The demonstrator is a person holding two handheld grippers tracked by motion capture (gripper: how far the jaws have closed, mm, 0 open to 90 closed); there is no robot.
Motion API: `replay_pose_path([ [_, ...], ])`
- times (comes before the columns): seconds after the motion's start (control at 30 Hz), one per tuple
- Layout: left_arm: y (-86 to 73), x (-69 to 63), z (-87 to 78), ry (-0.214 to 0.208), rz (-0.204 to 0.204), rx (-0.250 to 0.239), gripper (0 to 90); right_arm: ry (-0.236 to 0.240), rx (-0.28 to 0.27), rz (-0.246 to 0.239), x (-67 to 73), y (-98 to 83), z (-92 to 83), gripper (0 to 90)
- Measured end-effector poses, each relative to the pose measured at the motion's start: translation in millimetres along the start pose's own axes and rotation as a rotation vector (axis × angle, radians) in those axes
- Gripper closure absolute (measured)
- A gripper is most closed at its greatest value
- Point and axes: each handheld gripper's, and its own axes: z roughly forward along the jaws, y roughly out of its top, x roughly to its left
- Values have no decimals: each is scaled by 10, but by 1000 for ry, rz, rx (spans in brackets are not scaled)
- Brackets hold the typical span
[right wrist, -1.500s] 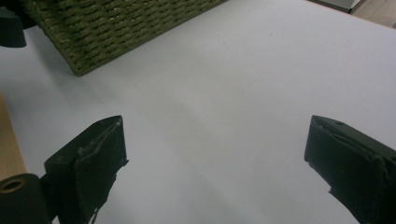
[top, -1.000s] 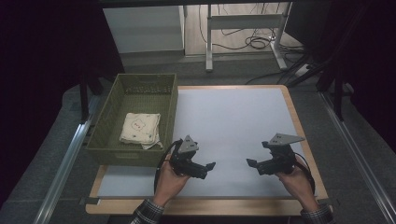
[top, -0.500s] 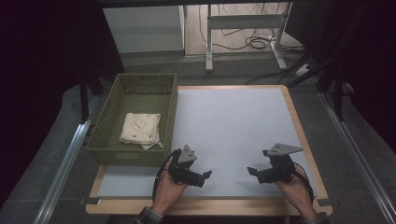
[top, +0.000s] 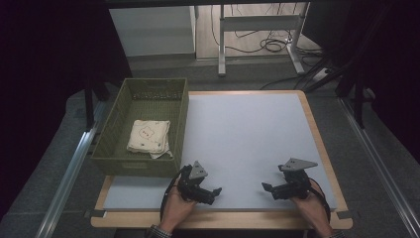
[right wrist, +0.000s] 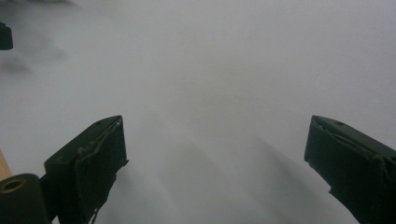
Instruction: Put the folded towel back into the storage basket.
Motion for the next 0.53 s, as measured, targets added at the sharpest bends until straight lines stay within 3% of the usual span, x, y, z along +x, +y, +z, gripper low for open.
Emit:
replay_pose_path([
  [0.23, 12, -42, 64, 22, 25, 74, 20, -23, 37, -18, 35, -75, 95, 52],
  [0.33, 5, -48, 66, 26, 26, 71, 21, -50, 41, -41, 69, -82, 107, 49],
  [0.53, -16, -66, 64, 39, 21, 59, 22, -58, 22, -32, 83, -111, 105, 50],
])
